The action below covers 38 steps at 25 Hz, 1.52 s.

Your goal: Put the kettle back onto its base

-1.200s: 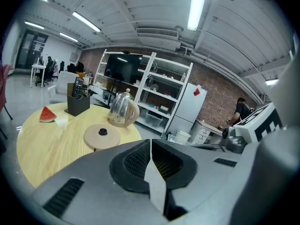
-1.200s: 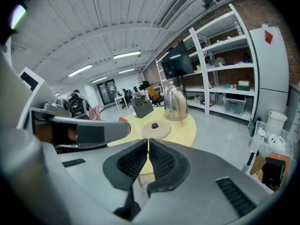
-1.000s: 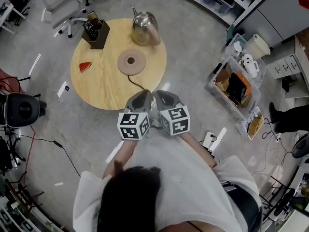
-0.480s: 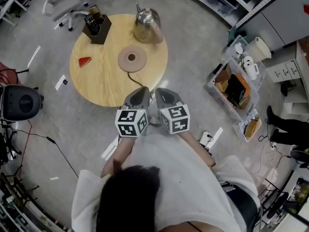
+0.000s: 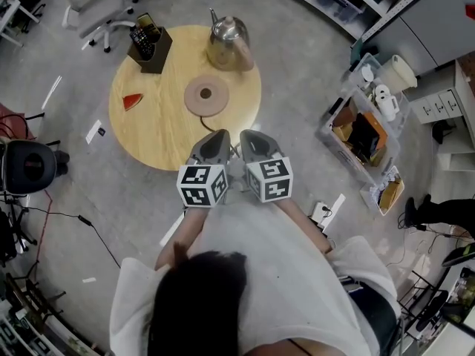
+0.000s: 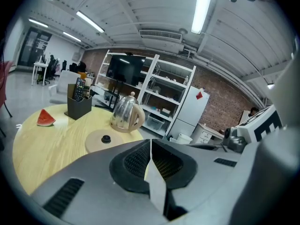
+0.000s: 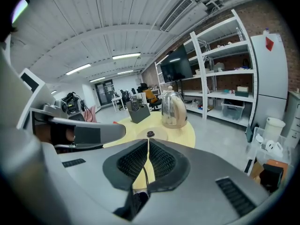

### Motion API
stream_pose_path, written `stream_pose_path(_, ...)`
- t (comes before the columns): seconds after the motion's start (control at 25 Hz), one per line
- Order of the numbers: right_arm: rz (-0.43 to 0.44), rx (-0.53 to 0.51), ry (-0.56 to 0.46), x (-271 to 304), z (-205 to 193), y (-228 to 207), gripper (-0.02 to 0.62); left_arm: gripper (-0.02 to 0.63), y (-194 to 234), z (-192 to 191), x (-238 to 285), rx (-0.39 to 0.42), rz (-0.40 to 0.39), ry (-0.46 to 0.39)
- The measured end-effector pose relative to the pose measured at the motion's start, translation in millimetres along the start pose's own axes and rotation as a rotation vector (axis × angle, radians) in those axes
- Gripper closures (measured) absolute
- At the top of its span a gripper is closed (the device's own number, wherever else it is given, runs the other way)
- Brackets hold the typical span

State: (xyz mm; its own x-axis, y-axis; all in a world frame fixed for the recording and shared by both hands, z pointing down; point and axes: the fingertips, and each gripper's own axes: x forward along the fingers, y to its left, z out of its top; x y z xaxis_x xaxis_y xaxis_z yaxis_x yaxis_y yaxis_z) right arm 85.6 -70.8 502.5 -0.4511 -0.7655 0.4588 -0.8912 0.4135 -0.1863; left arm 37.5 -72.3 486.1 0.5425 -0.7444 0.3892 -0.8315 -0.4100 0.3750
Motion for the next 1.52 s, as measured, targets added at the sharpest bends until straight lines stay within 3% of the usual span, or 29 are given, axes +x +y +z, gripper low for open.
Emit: stream_pose_path(1.52,-0.160,0.024,-0.056,91,61,-32,0.564,0.571,82,50,61,0.011,-0.075,0.065)
